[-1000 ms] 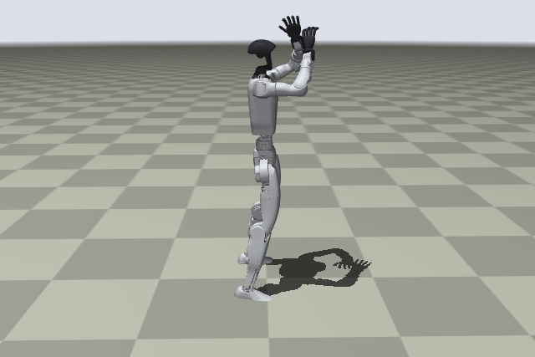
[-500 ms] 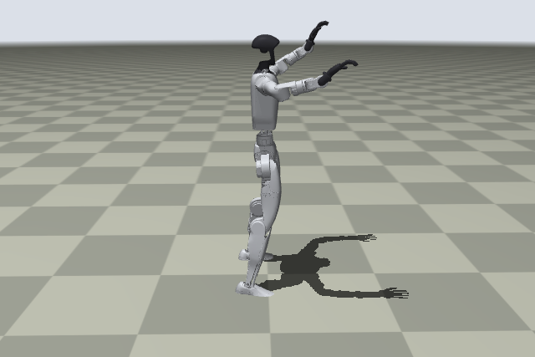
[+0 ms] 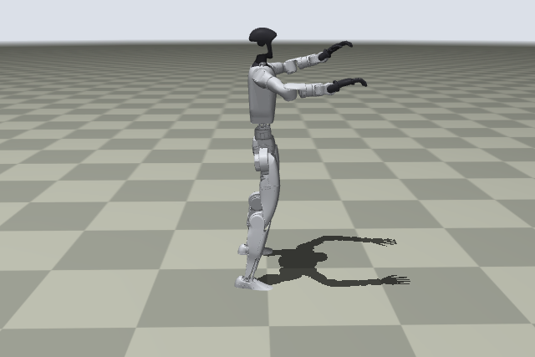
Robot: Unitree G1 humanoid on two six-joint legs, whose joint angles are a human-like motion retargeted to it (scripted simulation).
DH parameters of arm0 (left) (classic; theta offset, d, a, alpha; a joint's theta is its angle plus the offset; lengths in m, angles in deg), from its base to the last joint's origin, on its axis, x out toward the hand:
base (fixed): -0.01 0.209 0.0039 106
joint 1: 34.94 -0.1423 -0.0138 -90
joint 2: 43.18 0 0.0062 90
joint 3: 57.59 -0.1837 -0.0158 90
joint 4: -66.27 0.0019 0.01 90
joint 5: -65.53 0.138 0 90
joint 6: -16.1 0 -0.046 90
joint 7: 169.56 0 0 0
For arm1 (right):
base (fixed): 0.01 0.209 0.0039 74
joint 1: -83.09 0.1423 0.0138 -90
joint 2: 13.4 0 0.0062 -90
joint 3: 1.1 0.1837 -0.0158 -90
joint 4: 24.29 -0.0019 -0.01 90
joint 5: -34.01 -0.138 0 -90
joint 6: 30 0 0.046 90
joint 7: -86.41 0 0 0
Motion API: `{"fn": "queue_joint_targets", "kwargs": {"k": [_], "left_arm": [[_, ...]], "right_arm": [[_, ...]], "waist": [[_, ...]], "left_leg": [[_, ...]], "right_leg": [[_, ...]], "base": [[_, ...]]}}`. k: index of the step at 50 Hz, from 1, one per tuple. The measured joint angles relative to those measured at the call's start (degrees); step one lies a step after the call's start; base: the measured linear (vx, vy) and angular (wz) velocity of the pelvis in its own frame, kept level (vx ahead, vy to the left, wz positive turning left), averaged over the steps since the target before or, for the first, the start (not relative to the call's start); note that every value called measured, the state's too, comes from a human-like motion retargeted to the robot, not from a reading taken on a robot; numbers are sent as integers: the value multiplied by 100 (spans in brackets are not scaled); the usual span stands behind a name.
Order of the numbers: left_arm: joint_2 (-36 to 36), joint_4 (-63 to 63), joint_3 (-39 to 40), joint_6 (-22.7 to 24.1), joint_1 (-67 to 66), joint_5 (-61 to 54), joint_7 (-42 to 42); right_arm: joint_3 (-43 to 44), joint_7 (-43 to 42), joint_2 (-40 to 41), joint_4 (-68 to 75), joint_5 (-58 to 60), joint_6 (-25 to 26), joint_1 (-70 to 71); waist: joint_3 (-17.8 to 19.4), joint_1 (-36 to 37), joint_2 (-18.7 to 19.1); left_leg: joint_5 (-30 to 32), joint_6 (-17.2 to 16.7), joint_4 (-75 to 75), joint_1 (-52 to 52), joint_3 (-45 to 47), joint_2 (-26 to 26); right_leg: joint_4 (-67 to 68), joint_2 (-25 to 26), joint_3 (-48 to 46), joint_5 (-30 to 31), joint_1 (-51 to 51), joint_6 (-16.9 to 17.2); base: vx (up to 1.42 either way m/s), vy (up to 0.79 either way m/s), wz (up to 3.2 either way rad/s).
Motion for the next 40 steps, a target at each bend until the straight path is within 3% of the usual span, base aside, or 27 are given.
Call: {"fn": "queue_joint_targets", "kwargs": {"k": [5, 11, 18, 25, 32, 40], "left_arm": [[355, -1639, -268, 256, 862, -272, 286], [829, -3003, 64, 538, 2408, -1328, 820], [1429, -3230, 437, 733, 3209, -2232, 1051], [1694, -2801, 915, 696, 2239, -2906, 546], [1018, -1713, 1064, 366, 426, -2335, 56], [-759, -688, 1353, 204, -586, -1249, 229]], "right_arm": [[-362, 53, 888, -1380, 101, -132, 755], [38, -145, 1487, -2946, -296, -61, 2114], [581, -387, 2022, -3314, -720, 168, 3029], [719, -292, 2198, -2776, -1101, 202, 2593], [221, 61, 1427, -1847, -1361, 21, 1095], [795, -239, -774, -1252, -1326, -150, -233]], "waist": [[-24, -10, 37], [-78, 56, 71], [-180, 93, 74], [-131, 48, 81], [-63, -36, 99], [-24, -59, 112]], "left_leg": [[7, -1, 2, -30, 64, 25], [20, -5, -1, -95, 116, 38], [15, 18, 29, -146, 84, 25], [-26, 59, 67, -78, -14, -9], [-69, 50, 99, -19, -71, -36], [-63, -3, 92, -66, -95, -55]], "right_leg": [[-3, 39, 91, 24, -83, -11], [-14, 64, 164, 52, -191, 3], [0, 48, 140, 40, -219, -7], [55, -1, 47, -36, -90, -50], [33, -43, -52, -78, 60, -70], [-31, -71, -116, -43, 72, 9]], "base": [[0, 0, 0], [0, 0, 0], [0, 0, 0], [0, 0, 0], [0, 0, 0], [0, 0, 0]]}}
